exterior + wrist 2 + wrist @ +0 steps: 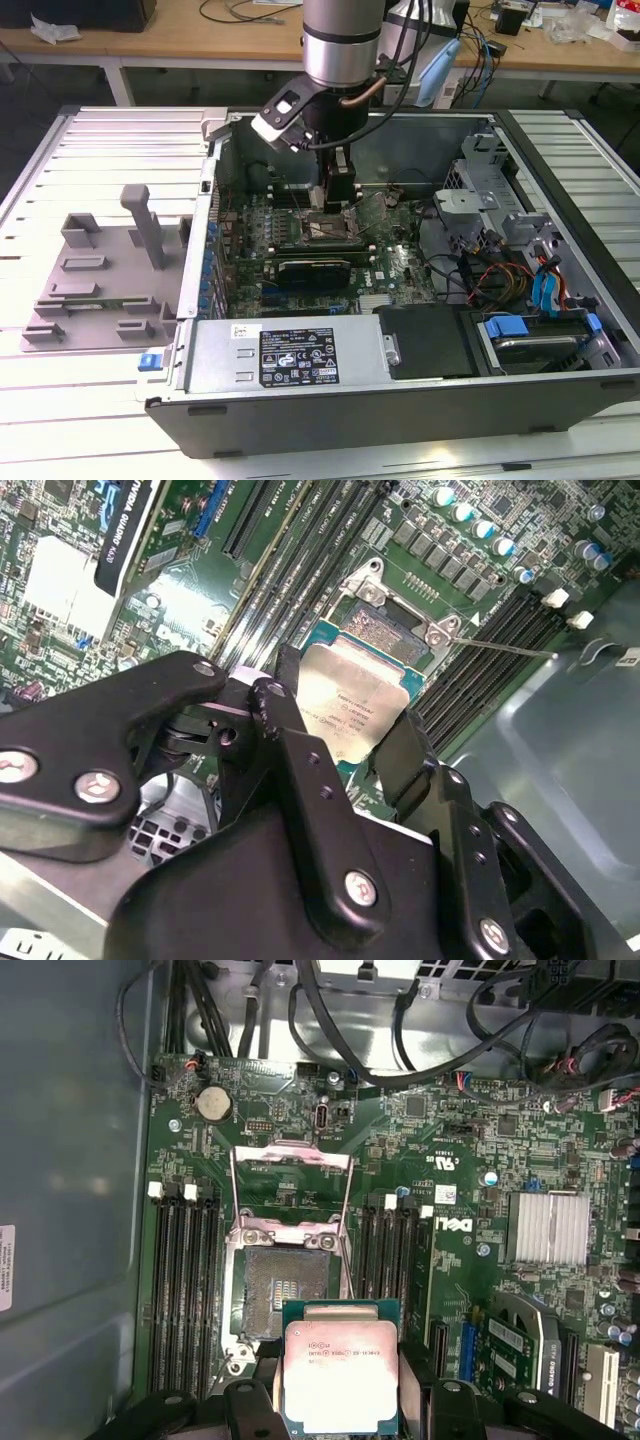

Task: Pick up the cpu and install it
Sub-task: 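Place the cpu into insertion slot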

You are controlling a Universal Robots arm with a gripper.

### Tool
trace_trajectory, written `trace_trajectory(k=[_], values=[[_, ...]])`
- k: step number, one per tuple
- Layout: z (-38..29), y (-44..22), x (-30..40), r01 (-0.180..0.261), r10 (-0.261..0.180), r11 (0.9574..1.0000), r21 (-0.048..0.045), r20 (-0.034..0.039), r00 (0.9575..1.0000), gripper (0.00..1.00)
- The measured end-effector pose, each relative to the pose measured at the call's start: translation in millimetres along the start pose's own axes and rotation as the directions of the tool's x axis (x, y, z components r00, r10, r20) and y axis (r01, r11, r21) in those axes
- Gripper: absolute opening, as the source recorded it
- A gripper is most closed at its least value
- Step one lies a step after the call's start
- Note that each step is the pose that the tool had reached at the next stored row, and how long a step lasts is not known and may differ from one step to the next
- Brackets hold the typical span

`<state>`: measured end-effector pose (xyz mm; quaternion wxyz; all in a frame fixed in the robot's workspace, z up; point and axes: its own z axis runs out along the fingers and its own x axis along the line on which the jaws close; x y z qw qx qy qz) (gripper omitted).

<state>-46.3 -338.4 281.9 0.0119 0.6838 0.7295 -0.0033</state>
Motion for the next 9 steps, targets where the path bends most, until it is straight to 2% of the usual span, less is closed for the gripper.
trace_trajectory(k=[9], values=[[5.1, -0.1, 0.3, 0.002, -0.002, 1.0, 0.0001, 0.0002, 1.0, 0.55]])
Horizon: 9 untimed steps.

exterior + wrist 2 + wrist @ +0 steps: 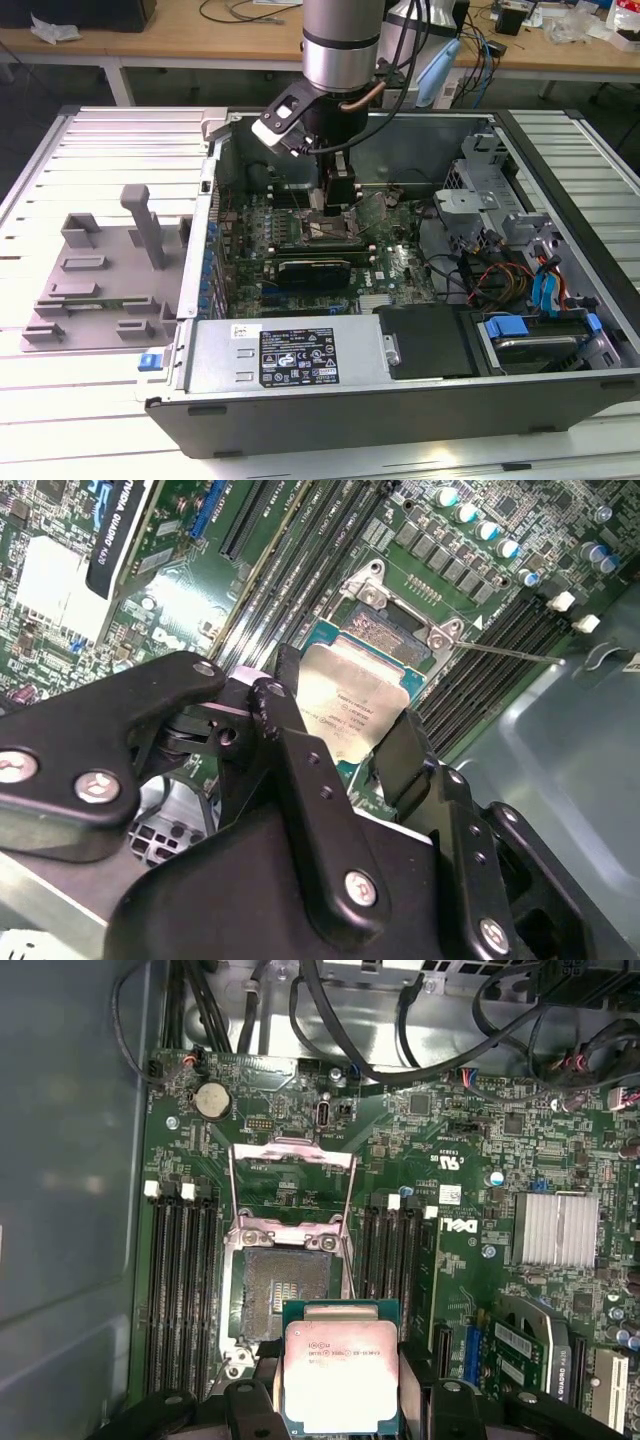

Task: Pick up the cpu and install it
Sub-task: 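Place the cpu into insertion slot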

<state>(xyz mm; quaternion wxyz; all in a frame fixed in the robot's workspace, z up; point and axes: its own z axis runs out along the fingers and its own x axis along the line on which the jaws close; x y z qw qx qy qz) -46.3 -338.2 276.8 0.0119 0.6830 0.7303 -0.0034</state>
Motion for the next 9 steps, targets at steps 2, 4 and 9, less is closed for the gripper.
trace_trajectory(k=[2, 4, 9], values=[[0.7, 0.0, 0.0, 0.0, 0.0, 1.0, -0.0001, -0.0001, 1.0, 0.55], [1.4, 0.0, 0.1, 0.0, 0.0, 1.0, -0.0001, -0.0002, 1.0, 0.55], [2.7, 0.0, 0.1, 0.001, -0.001, 1.0, -0.0002, -0.0003, 1.0, 0.55]])
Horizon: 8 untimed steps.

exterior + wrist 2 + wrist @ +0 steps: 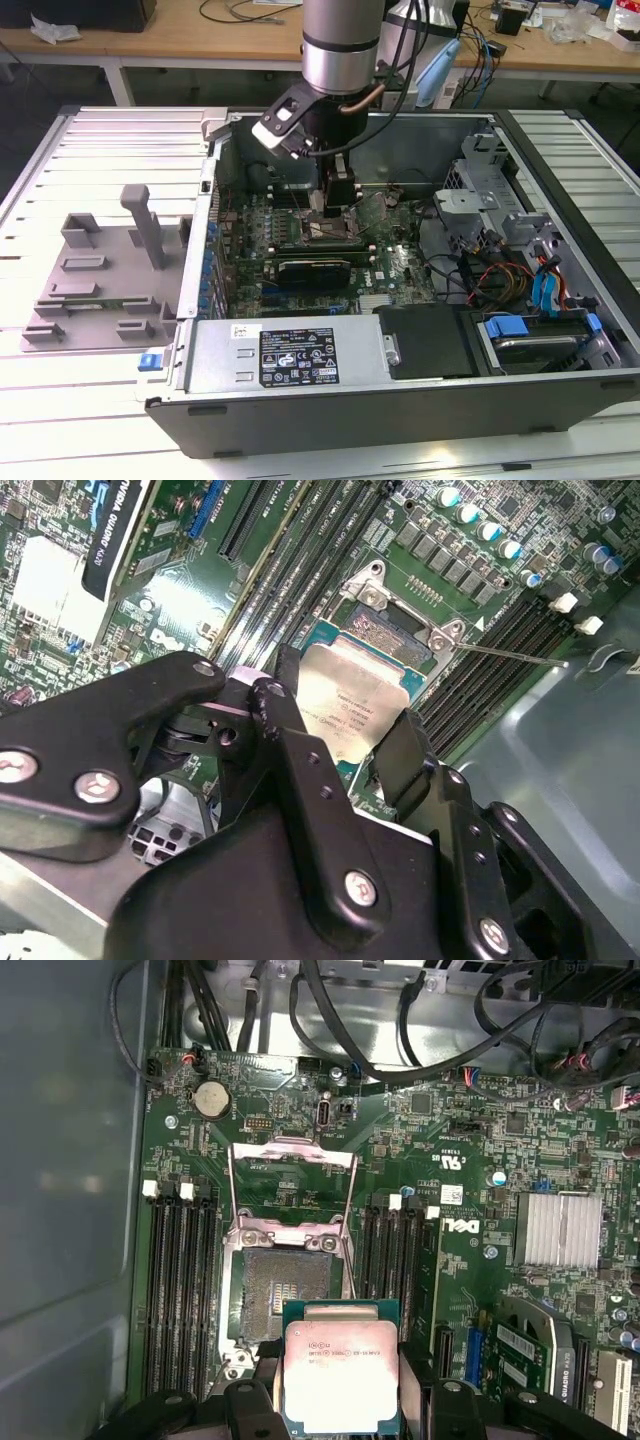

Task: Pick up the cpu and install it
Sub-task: 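Place the cpu into insertion slot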

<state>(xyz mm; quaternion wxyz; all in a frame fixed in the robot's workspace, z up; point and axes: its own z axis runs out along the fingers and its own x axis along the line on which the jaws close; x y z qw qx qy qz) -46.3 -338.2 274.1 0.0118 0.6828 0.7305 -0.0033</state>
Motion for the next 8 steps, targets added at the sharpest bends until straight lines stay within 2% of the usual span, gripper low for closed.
trace_trajectory(k=[8], values=[[6.1, 0.2, 0.1, 0.0, 0.0, 1.0, 0.0, 0.0, 1.0, 0.55]])
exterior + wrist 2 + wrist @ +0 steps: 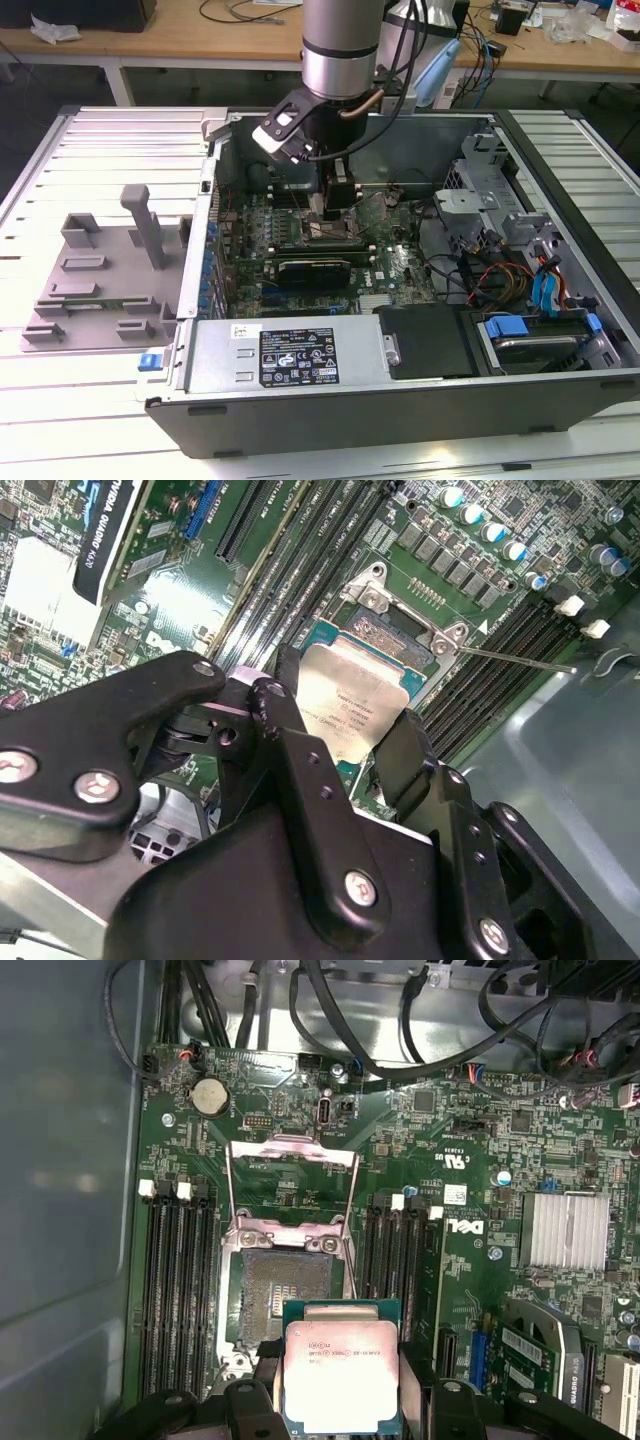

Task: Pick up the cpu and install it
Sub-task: 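Place the cpu into insertion slot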

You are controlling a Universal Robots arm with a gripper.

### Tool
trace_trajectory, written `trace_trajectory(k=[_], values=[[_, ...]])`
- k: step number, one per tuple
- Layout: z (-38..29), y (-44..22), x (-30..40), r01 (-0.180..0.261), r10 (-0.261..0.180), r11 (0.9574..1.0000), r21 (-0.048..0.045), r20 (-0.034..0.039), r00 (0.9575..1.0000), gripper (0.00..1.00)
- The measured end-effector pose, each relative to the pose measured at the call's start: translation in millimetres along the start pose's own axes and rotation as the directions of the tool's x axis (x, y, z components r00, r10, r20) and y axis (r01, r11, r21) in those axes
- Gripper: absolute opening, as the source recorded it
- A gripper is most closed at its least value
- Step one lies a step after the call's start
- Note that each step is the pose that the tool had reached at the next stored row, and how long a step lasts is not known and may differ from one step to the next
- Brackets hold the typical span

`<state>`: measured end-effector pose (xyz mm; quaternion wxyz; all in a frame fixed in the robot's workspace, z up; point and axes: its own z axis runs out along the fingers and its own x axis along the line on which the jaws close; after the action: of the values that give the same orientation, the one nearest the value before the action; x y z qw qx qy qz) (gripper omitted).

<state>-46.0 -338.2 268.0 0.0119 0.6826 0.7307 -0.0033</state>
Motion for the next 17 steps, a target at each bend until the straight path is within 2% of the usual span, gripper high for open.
trace_trajectory(k=[3, 6, 12, 15, 17], values=[[2.6, 2.6, 0.6, 0.0, 0.0, 1.0, -0.0001, 0.0, 1.0, 0.55], [8.4, 5.4, 5.5, 0.0, 0.0, 1.0, 0.0, -0.0001, 1.0, 0.55], [11.6, 6.4, 7.8, 0.001, -0.001, 1.0, 0.0, 0.0001, 1.0, 0.55], [17.7, 6.6, 8.0, 0.001, -0.001, 1.0, 0.0, 0.0, 1.0, 0.55], [19.1, 6.7, 8.1, 0.001, -0.001, 1.0, 0.0, 0.0, 1.0, 0.55]])
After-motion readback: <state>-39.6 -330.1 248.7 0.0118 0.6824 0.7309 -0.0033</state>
